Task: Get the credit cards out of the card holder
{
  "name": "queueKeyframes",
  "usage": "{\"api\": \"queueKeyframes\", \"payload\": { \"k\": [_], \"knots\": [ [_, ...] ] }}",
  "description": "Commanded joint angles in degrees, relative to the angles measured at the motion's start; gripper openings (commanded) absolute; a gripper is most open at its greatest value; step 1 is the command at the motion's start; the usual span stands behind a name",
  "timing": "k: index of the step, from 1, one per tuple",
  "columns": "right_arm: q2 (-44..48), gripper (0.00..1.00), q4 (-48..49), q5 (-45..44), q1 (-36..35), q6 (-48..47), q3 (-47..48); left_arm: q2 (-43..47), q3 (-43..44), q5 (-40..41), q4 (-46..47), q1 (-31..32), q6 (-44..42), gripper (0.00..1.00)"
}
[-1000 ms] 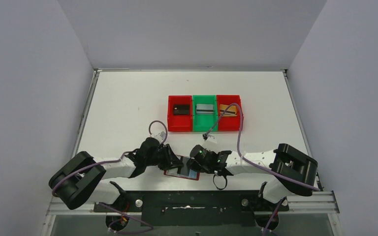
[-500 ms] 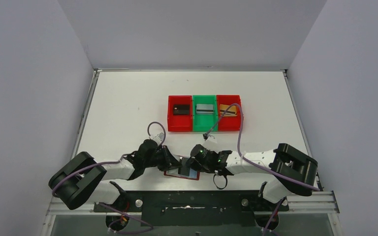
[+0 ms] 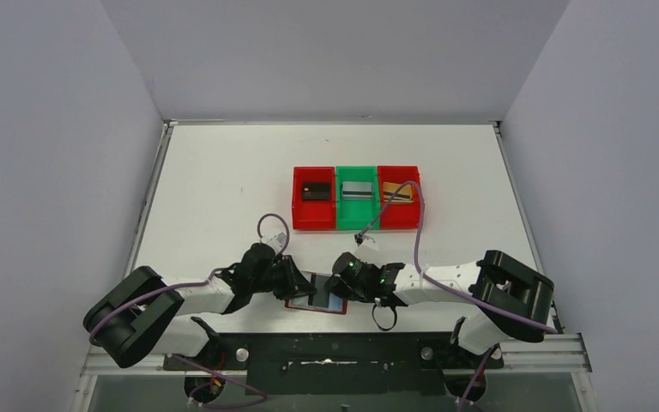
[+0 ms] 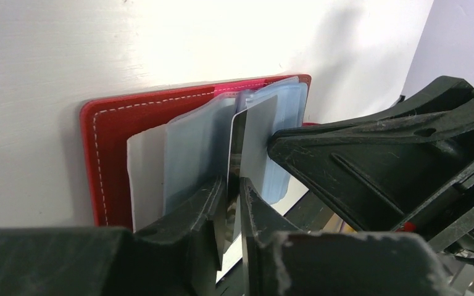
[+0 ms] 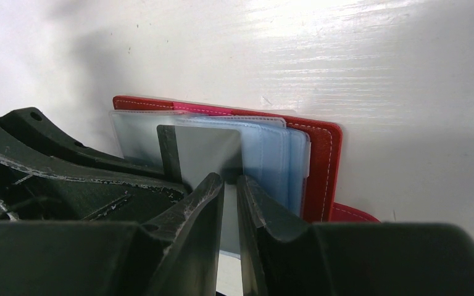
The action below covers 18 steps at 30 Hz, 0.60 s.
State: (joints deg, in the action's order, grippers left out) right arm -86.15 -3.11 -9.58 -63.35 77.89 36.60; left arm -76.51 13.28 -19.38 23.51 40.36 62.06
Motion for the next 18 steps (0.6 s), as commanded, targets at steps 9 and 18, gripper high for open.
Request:
{"api": "queueKeyframes", "payload": {
  "k": [9, 18],
  "knots": [
    [-1.7, 0.18, -7.4, -1.0, 0.3, -0.2, -1.4, 3.4, 1.4, 5.3, -9.3, -0.1, -3.0, 0.00],
    [-2.4, 0.18, -8.0, -1.0, 0.3, -0.4, -0.6, 2.7, 2.6, 2.7, -7.0, -0.1, -3.7, 0.17]
  ]
}}
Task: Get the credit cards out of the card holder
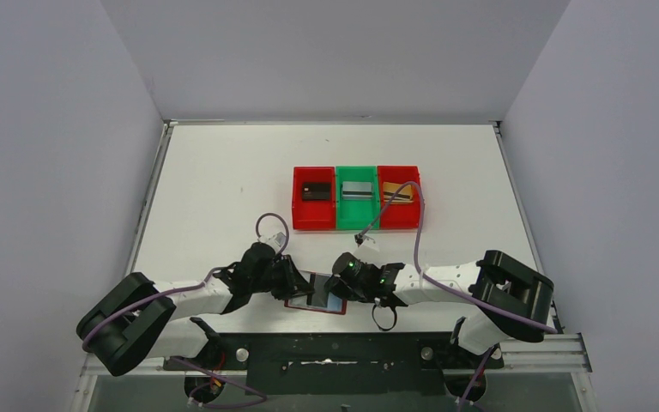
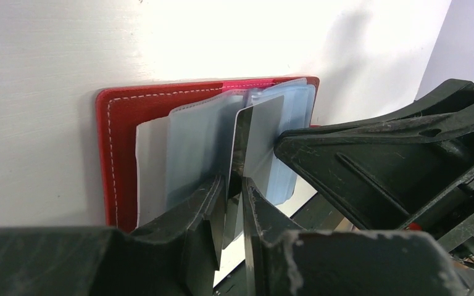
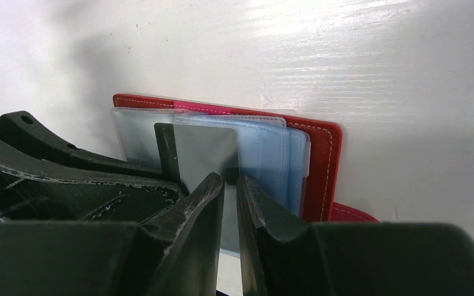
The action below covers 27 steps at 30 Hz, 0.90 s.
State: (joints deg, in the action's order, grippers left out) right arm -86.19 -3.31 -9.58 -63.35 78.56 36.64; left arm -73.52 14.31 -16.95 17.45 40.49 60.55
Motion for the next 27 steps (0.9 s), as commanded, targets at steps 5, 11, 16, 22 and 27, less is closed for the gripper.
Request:
{"api": "queueKeyframes", "payload": {
  "k": [5, 11, 16, 22, 27],
  "knots": [
    [-2.4, 0.18, -7.9, -0.9, 0.3, -1.1, -0.6, 0.0, 1.2, 0.7, -1.0, -0.3, -1.6, 0.11],
    [-2.4, 0.18, -8.0, -0.8, 0.2, -1.1, -0.6, 2.1, 0.2, 2.0, -1.1, -0.2, -0.7, 0.26],
    [-2.7, 0.18, -7.9, -0.7, 0.3, -1.1, -0.4, 2.1, 0.4, 1.5, -0.6, -0.2, -0.8, 0.17],
    [-2.9, 0.19, -7.6, -0.6, 0.3, -1.1, -0.6, 1.7, 0.4, 1.6, -0.3, -0.3, -0.7, 0.02],
    [-2.9, 0.19, -8.0, -0.7, 0.2, -1.0, -0.6, 3.4, 0.3, 3.4, -2.5, -0.3, -0.4, 0.00]
  ]
}}
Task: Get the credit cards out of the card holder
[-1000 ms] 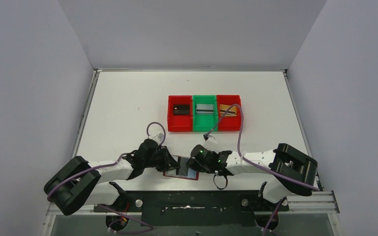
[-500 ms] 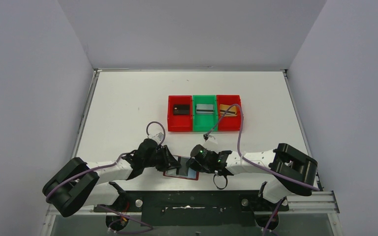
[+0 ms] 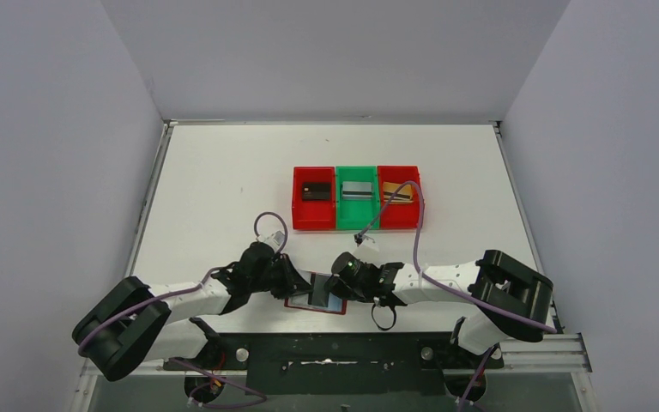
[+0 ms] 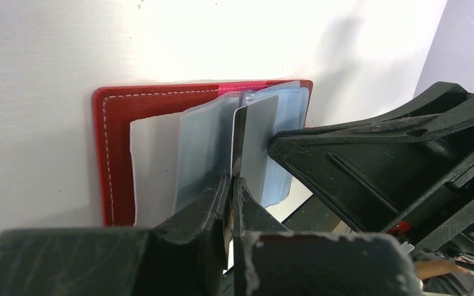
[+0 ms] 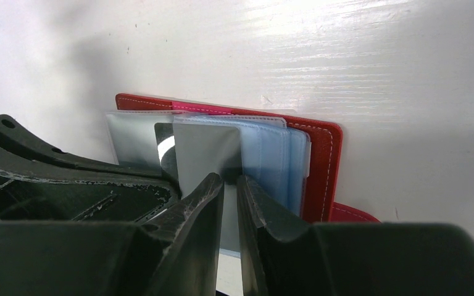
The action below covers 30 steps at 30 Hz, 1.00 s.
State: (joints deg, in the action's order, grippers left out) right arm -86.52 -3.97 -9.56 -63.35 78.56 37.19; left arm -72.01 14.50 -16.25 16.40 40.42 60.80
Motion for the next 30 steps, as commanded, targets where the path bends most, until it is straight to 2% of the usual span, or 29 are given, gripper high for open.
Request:
{"api": "queueKeyframes", "payload": {
  "k": [1, 8, 23, 26, 30],
  "knots": [
    [-2.6, 0.19, -7.6, -0.7, 0.2, -0.9, -1.1, 2.5, 0.1, 3.2, -2.2, -0.2, -0.7, 0.00],
    [-2.9, 0.19, -8.8, -1.0, 0.3, -1.0, -0.3, 5.8, 1.4, 6.7, -9.5, -0.6, -3.0, 0.00],
    [-3.3, 0.19, -9.2, -1.0, 0.2, -1.6, 0.6, 9.4, 9.8, 13.1, -24.8, -0.4, -10.3, 0.00],
    [-2.5, 0.20, -7.9, -2.1, -0.1, -2.9, 0.6, 11.8, 10.2, 11.7, -25.0, -0.5, -11.3, 0.00],
    [3.6, 0.22, -2.3, -4.9, -1.5, -3.4, -2.2, 15.3, 9.8, 8.9, -23.6, -0.7, -11.9, 0.00]
  ]
}}
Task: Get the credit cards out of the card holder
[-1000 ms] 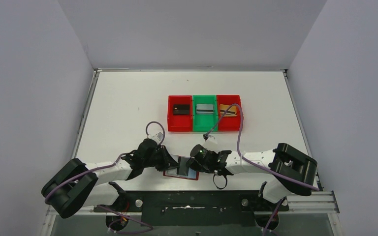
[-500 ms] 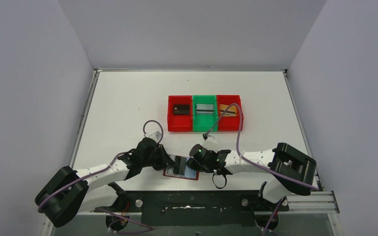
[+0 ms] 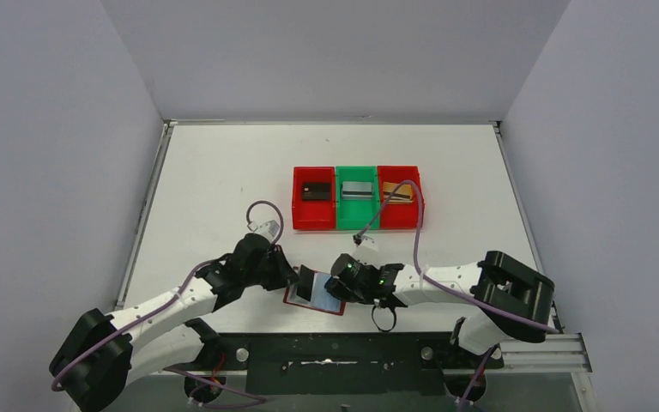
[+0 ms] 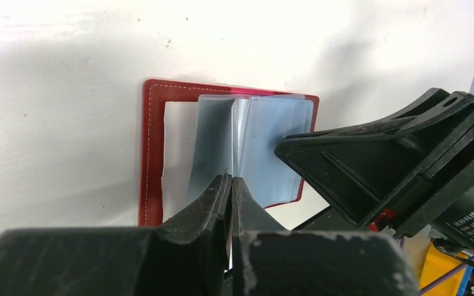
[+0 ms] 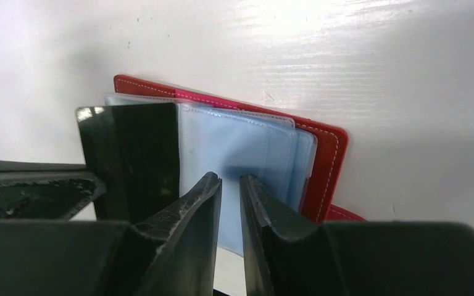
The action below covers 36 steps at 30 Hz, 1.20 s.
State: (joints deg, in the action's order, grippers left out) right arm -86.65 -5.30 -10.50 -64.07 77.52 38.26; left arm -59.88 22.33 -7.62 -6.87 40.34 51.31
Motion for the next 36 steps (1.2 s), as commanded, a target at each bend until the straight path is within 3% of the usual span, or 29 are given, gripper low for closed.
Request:
{"api": "queueKeyframes", "payload": {
  "k": [1, 7, 16, 21, 28, 36],
  "knots": [
    [5.0, 0.23, -0.2, -4.2, -0.7, -2.6, -4.0, 3.7, 2.0, 0.1, -0.7, -0.6, -2.2, 0.00],
    [15.8, 0.26, 6.5, -7.8, -2.0, -7.1, -8.2, 7.7, 2.7, -0.3, -2.0, -0.8, -1.4, 0.00],
    [26.0, 0.60, 17.5, -6.4, -1.9, -9.3, -15.6, 13.8, 1.3, -2.6, 1.8, -1.1, 2.2, 0.00],
    [26.4, 0.67, 23.1, -4.3, -1.9, -8.0, -18.5, 17.6, -2.6, -3.1, 6.5, -1.1, 8.0, 0.00],
    [25.0, 0.64, 38.0, 1.8, -1.3, -9.9, -21.3, 22.9, -10.5, -5.9, 19.6, -1.2, 18.7, 0.00],
    [21.3, 0.52, 47.3, 8.4, 2.3, -8.0, -22.1, 24.6, -12.5, -7.3, 24.3, -1.2, 20.4, 0.00]
  ]
}}
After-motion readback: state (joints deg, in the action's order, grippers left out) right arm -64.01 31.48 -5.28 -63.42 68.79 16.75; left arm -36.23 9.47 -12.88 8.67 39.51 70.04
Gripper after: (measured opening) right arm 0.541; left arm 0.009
